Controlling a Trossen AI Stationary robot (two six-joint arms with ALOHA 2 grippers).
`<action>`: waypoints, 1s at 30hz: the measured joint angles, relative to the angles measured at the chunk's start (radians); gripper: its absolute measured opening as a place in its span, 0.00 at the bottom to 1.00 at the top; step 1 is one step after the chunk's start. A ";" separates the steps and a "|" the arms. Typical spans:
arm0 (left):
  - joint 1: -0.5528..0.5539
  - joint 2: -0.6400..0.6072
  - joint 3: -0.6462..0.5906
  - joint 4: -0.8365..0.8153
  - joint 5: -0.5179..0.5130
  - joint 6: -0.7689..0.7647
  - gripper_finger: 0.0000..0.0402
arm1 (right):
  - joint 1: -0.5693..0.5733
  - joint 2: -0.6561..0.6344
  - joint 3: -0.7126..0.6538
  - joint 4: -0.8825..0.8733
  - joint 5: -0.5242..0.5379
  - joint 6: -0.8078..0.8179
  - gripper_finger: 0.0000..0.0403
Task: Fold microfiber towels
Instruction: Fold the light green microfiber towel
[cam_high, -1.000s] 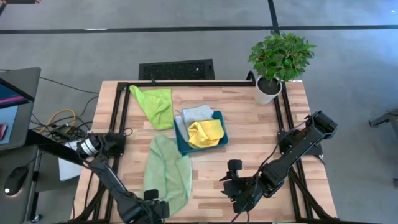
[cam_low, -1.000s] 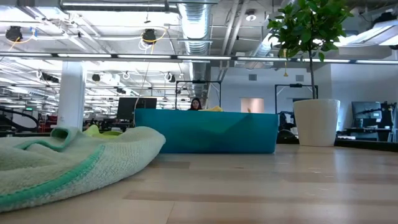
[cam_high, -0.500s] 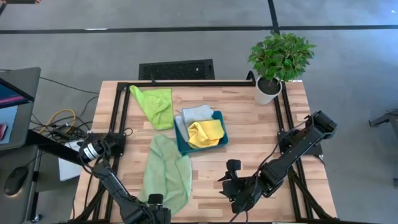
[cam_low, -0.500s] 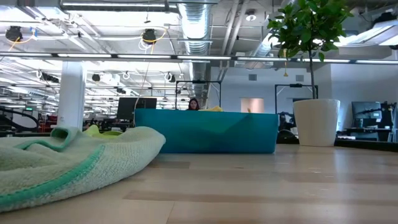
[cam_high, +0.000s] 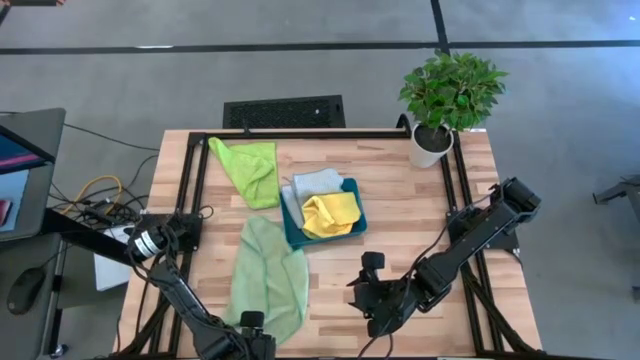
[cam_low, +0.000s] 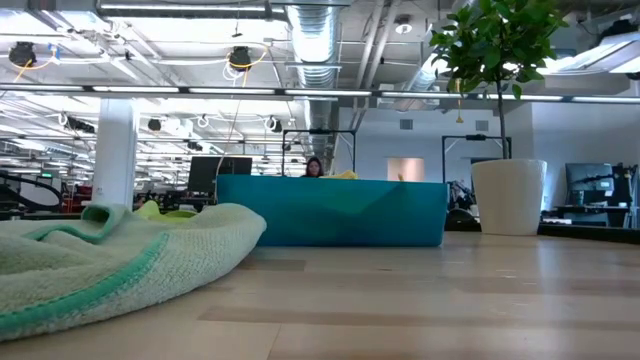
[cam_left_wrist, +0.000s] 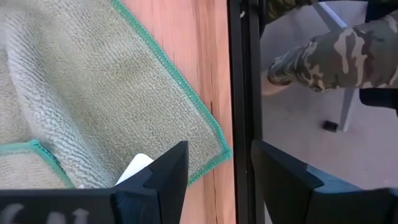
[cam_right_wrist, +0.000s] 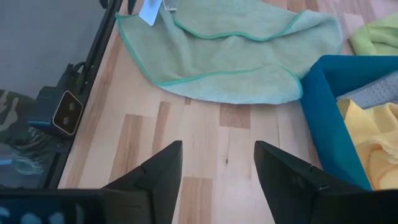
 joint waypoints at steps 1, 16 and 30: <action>-0.002 0.000 0.000 0.000 -0.002 0.000 0.42 | 0.000 0.000 0.000 0.002 0.000 0.000 0.56; -0.015 0.000 0.000 0.001 -0.037 -0.037 0.42 | 0.003 0.000 0.000 0.071 -0.097 -0.009 0.56; -0.044 0.034 -0.013 0.034 -0.100 -0.003 0.42 | -0.002 0.000 0.000 0.134 -0.096 -0.009 0.56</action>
